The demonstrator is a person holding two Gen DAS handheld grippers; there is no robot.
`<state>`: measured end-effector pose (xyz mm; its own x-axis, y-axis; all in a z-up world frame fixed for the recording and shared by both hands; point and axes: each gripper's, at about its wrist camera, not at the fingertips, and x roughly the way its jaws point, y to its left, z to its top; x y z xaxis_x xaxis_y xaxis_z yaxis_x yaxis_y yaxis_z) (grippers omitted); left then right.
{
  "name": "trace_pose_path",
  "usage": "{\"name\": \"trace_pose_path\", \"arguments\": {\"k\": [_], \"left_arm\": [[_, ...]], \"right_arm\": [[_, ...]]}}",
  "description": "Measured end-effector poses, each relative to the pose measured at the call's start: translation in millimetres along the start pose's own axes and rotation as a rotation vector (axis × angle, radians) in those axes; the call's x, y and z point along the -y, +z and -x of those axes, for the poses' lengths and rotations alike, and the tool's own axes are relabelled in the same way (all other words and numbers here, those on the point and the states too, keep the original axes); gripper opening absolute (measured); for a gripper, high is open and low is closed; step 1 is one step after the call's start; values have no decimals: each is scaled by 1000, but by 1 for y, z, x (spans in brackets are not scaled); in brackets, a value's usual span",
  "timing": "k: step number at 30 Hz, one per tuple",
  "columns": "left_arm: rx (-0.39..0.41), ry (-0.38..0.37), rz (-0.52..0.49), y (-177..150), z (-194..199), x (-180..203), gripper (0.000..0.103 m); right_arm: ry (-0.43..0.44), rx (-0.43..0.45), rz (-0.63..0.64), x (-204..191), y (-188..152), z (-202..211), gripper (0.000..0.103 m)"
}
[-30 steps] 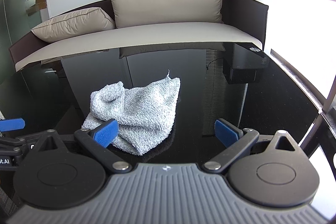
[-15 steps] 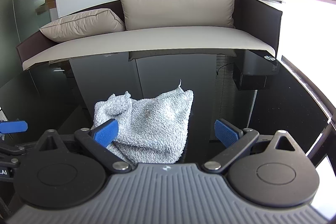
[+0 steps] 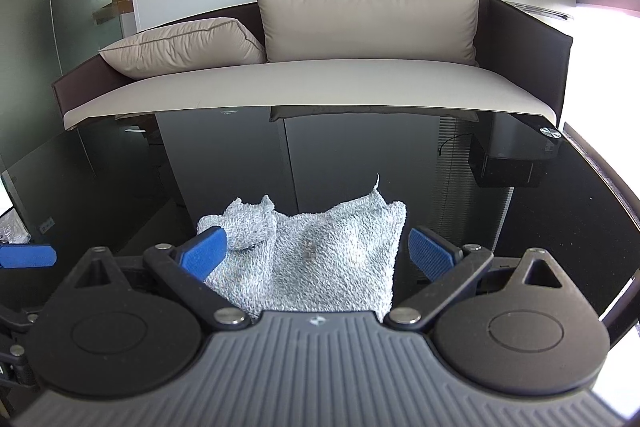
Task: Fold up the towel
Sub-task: 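Move the right gripper toward the towel edge while the left gripper approaches, then close the right gripper on the grey towel edge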
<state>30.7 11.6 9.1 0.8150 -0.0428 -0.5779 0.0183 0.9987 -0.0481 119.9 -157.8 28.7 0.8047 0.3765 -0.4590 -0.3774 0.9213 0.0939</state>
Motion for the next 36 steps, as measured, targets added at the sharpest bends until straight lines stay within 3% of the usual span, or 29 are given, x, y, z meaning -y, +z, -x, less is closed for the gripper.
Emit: {"name": "trace_pose_path", "arguments": {"k": [3,17,23,28,36], "left_arm": [[-1,-2,-2,0,-1,1,102],[-10,4,-4,1,-4,0,102],[-12,7,-1,2,-5,-1,102],[-15,8,-1,2,-6,-2,102],[-24,18,-3,1,-10,-1,102]], "right_arm": [[12,-8,9,-2,2,-5,89],[100,-31,26,-16,11,-25,76],[153,-55,47,-24,13,-36,54],[178,-73,68,-30,11,-41,27],[166,-63,70,-30,11,-35,9]]}}
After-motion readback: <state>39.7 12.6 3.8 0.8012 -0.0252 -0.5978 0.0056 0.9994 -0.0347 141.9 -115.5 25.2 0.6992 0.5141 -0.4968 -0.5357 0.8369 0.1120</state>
